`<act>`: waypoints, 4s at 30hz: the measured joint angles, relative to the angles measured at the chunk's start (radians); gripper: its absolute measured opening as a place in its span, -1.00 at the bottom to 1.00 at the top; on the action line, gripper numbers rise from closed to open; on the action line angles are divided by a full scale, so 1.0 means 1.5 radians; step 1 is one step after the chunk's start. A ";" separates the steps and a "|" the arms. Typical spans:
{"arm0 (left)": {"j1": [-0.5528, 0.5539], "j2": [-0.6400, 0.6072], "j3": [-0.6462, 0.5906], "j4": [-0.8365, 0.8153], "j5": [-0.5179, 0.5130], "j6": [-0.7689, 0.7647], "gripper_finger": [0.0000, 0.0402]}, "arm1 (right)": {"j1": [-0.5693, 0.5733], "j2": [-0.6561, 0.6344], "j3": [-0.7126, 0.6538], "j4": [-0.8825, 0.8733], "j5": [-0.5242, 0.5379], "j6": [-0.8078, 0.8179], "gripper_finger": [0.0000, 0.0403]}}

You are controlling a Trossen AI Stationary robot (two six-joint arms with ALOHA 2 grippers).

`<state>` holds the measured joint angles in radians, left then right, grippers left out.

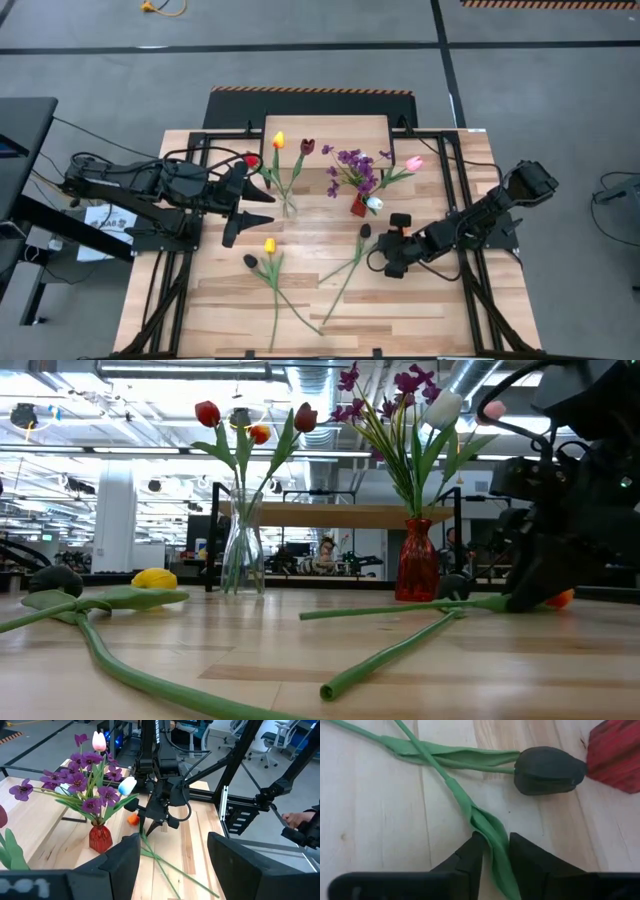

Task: Pick and place flowers into a vace then onto a shelf
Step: Put the orange flower into the transparent flower vase

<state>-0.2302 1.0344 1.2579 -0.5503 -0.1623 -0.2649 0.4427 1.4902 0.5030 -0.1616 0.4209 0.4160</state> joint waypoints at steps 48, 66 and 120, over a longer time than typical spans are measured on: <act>-0.030 0.292 0.002 0.049 0.228 -0.064 0.10 | 0.064 0.003 0.446 -0.256 -0.269 -0.074 -1.00; -0.030 0.363 0.004 0.133 0.248 -0.057 0.10 | -0.034 0.003 0.479 -0.303 -0.317 -0.137 -1.00; -0.015 0.381 0.004 0.089 0.210 -0.046 -0.84 | -0.062 0.002 0.478 -0.286 -0.281 -0.196 -1.00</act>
<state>-0.2523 1.6058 1.2640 -0.4168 0.1532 -0.3333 0.3500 1.4937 1.2205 -0.5903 -0.0013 0.1219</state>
